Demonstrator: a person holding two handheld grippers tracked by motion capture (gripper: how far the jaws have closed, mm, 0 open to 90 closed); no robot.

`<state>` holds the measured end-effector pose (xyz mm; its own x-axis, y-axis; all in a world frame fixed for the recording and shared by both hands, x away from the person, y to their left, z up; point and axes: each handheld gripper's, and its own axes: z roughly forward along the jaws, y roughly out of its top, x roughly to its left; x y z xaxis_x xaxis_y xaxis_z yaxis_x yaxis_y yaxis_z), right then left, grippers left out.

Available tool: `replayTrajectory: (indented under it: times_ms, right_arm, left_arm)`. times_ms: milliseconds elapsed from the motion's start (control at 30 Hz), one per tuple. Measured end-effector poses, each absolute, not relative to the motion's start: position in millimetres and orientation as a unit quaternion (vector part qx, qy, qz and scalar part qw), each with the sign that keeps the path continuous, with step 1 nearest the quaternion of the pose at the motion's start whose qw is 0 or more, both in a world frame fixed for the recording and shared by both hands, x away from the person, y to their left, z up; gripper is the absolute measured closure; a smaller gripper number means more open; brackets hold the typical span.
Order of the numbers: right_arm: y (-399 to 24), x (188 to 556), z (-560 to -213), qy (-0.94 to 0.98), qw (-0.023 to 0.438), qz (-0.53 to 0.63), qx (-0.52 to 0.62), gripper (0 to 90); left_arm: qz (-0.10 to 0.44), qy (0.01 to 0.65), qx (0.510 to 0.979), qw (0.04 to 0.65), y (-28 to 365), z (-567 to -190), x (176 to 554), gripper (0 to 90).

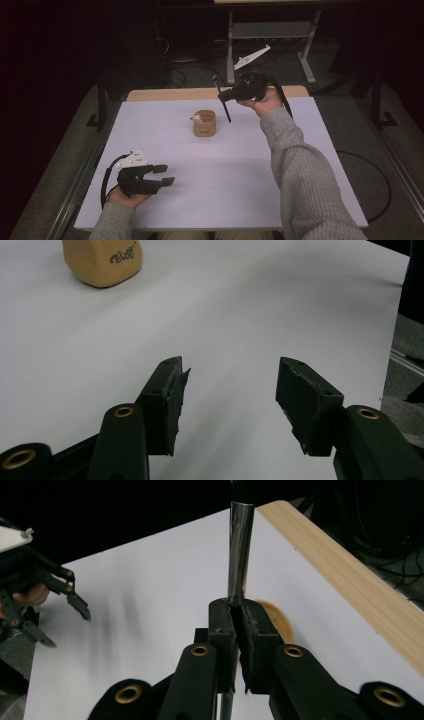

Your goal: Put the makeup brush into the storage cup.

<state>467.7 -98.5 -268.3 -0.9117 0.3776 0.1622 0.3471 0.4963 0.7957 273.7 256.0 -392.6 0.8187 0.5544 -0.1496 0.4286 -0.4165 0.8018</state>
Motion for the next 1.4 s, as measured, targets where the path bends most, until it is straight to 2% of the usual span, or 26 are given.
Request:
replayTrajectory:
  times_ms: [633,1400]
  right_arm:
    - [-72,499,-259,0.858,0.022,0.462,0.222,83.6]
    - [-60,518,-277,0.852,0.021,0.462,0.247,83.6]
  left_arm:
    - [0.072,0.296,0.837,0.455,260,-392,274,43.5]
    - [0.071,0.295,0.837,0.455,261,-391,273,42.4]
